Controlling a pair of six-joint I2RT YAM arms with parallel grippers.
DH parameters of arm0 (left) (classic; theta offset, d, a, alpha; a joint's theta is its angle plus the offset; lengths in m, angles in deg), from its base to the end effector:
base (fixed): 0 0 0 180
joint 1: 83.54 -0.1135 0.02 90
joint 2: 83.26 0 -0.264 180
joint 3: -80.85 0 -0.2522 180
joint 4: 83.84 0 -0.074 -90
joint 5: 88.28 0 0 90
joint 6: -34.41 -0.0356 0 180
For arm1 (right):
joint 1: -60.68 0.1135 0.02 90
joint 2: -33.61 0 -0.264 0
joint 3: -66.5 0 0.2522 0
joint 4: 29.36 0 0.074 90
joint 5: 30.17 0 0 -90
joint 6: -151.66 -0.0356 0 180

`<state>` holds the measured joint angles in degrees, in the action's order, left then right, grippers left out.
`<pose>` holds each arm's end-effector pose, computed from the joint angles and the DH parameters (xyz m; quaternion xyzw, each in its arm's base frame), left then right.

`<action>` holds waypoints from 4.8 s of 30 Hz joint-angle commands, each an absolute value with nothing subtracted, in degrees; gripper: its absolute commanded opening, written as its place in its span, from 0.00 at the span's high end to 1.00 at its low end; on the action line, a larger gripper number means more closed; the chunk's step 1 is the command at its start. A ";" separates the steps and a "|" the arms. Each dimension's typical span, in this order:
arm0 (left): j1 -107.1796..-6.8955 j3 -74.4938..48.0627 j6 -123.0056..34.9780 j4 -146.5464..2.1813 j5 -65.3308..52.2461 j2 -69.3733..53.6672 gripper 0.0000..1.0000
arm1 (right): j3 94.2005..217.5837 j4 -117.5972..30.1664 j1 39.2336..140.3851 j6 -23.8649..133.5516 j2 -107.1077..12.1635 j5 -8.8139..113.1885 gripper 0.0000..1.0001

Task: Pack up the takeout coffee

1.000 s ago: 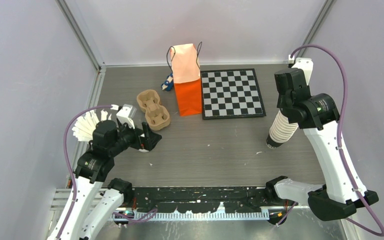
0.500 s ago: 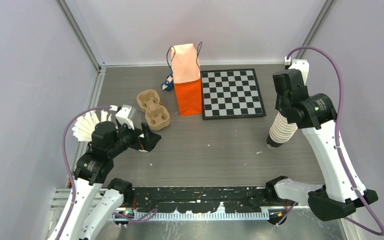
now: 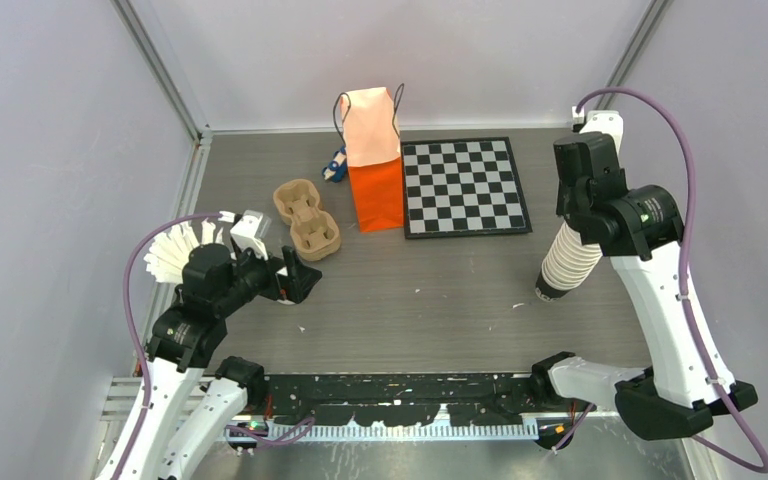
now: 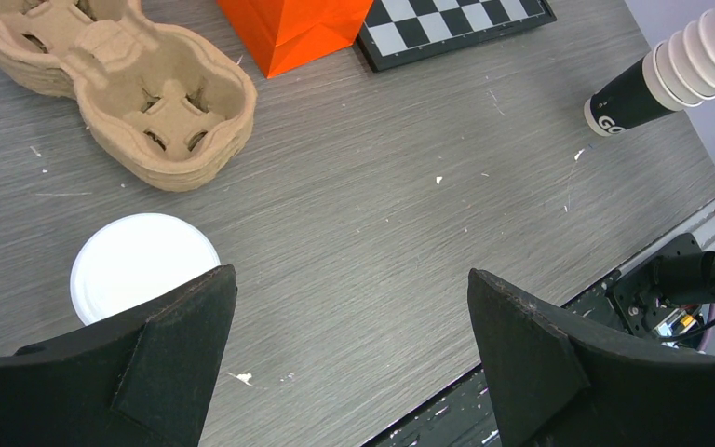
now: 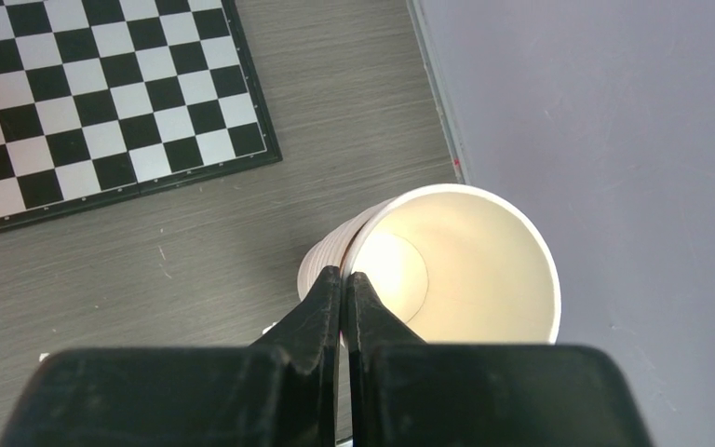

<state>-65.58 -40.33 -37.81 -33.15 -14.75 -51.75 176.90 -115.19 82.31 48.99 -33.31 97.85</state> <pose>0.1094 -0.0461 0.3243 0.0800 0.8270 -0.2807 0.4806 0.1707 0.0441 0.4612 0.0636 0.8725 -0.1721 0.4528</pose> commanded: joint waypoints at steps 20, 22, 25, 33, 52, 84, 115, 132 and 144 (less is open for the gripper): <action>-65.43 -40.56 -38.10 -34.12 -15.28 -51.44 0.03 | 203.37 -124.89 82.10 49.91 -40.15 101.82 1.00; -65.43 -40.56 -38.10 -34.10 -15.38 -51.43 0.04 | 206.20 -125.90 82.13 49.74 -41.08 101.44 1.00; -65.43 -40.58 -38.10 -34.13 -15.46 -51.49 0.04 | 210.14 -126.83 82.07 49.38 -42.25 101.22 1.00; -65.43 -40.63 -38.10 -34.11 -15.30 -51.78 0.04 | 214.49 -124.15 82.14 49.96 -43.29 93.26 1.00; -65.43 -39.16 -38.73 -32.16 -11.55 -52.82 0.05 | 171.17 -95.24 101.75 44.24 -36.74 76.99 1.00; -65.52 -38.97 -38.61 -31.41 2.94 -60.66 0.07 | 147.60 -67.91 132.48 53.13 -52.97 86.56 0.70; -65.26 -34.67 -27.81 -33.15 0.69 -24.11 0.51 | 146.87 -80.25 132.54 44.12 -19.93 87.43 0.21; -65.26 -40.96 -26.49 -46.16 6.31 -14.61 0.68 | 144.28 -80.63 132.55 44.55 -17.93 85.84 0.21; -65.25 -42.07 -26.55 -46.73 8.51 -10.54 0.71 | 143.69 -81.75 132.53 44.98 -16.49 87.40 0.21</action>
<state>-65.43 -41.94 -27.02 -44.23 5.99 -10.99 143.63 -82.23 132.21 44.18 -17.18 85.78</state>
